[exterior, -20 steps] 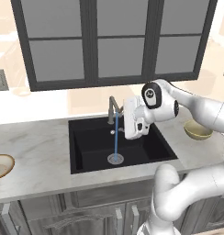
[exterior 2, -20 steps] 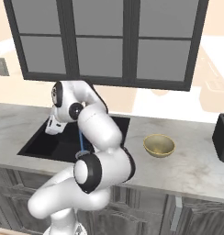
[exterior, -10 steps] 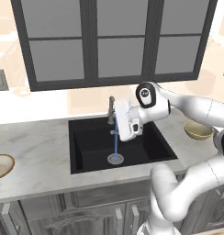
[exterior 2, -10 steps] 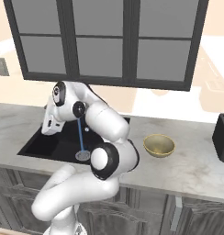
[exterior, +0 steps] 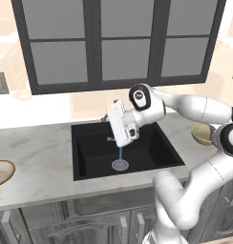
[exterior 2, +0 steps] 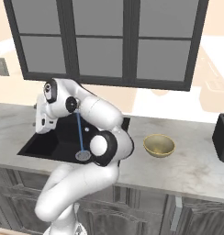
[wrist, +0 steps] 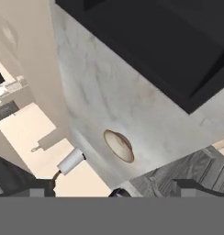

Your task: Rinse each bowl for a few seconds and place them down in the sink or on the counter.

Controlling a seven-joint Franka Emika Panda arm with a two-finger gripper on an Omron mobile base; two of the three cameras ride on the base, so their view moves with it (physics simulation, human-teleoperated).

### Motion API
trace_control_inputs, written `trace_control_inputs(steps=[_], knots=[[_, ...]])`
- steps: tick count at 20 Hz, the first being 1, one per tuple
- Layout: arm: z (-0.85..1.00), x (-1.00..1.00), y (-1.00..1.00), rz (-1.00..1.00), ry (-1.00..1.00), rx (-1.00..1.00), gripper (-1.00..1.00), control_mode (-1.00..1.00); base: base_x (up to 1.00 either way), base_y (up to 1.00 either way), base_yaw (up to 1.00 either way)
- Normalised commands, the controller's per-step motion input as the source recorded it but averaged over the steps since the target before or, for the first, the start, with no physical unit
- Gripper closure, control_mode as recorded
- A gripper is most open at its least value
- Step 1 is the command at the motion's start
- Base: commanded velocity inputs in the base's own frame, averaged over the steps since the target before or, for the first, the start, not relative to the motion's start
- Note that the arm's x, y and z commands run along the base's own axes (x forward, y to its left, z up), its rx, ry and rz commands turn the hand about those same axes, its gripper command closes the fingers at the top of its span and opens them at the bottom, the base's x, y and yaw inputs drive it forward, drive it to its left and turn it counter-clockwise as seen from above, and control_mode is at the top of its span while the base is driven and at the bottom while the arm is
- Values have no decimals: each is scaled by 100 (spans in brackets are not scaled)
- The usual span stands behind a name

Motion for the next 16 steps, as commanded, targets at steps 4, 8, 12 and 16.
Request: trace_control_inputs(steps=[4, 8, 12, 16], knots=[[10, 1, 35, 7, 0, -13, -100, -100, 0, 0, 0], [5, 0, 32, 7, 0, -13, -100, -100, 0, 0, 0], [1, 0, 28, 7, 0, -12, -100, -100, 0, 0, 0], [0, 0, 29, 8, -3, -13, -100, -100, 0, 0, 0]])
